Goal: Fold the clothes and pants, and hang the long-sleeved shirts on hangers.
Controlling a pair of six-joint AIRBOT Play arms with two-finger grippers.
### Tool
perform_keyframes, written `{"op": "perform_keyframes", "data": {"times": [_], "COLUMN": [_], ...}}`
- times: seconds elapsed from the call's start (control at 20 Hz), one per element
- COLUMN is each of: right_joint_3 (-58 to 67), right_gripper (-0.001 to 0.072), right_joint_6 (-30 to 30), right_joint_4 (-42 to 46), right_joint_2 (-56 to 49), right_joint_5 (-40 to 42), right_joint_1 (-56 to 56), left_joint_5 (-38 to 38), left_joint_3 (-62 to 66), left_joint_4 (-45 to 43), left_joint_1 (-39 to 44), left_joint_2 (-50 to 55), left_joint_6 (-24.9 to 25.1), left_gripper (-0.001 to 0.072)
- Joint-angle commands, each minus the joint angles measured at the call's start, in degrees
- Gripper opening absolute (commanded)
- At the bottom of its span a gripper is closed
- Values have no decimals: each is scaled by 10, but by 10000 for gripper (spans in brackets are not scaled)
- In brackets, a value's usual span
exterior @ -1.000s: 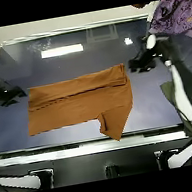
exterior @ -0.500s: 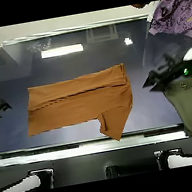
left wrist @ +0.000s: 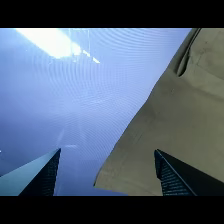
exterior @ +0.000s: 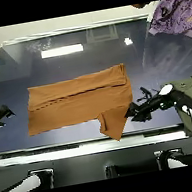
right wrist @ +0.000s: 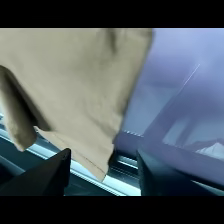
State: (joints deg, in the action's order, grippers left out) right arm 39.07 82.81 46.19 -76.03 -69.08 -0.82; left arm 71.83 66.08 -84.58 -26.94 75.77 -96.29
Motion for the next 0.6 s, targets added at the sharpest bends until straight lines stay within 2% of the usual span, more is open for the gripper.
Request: {"op": "perform_keyframes", "data": {"times": [0.0, 0.15, 0.2, 0.35, 0.45, 0.55], "right_joint_3": [-24, -24, -24, -24, -22, -23], "right_gripper": [476, 475, 422, 26, 28, 28], "right_joint_6": [10, 10, 10, 10, 10, 10], "right_joint_4": [-25, -43, -51, -57, -56, -55], "right_joint_2": [-3, -28, -36, -36, -31, -21], "right_joint_5": [54, 72, 77, 94, 97, 96], "right_joint_1": [50, 76, 83, 85, 85, 85], "left_joint_5": [-9, -19, -18, -2, -9, 1], "left_joint_3": [-2, -2, -2, -8, -39, -90], "left_joint_4": [-1, -1, -1, -1, 25, 129], "left_joint_1": [0, 0, 0, -3, -37, -106], "left_joint_2": [-1, 0, 0, -2, -16, -26], "left_joint_6": [-2, -2, -2, 4, 35, 117], "left_gripper": [710, 709, 709, 697, 697, 697]}}
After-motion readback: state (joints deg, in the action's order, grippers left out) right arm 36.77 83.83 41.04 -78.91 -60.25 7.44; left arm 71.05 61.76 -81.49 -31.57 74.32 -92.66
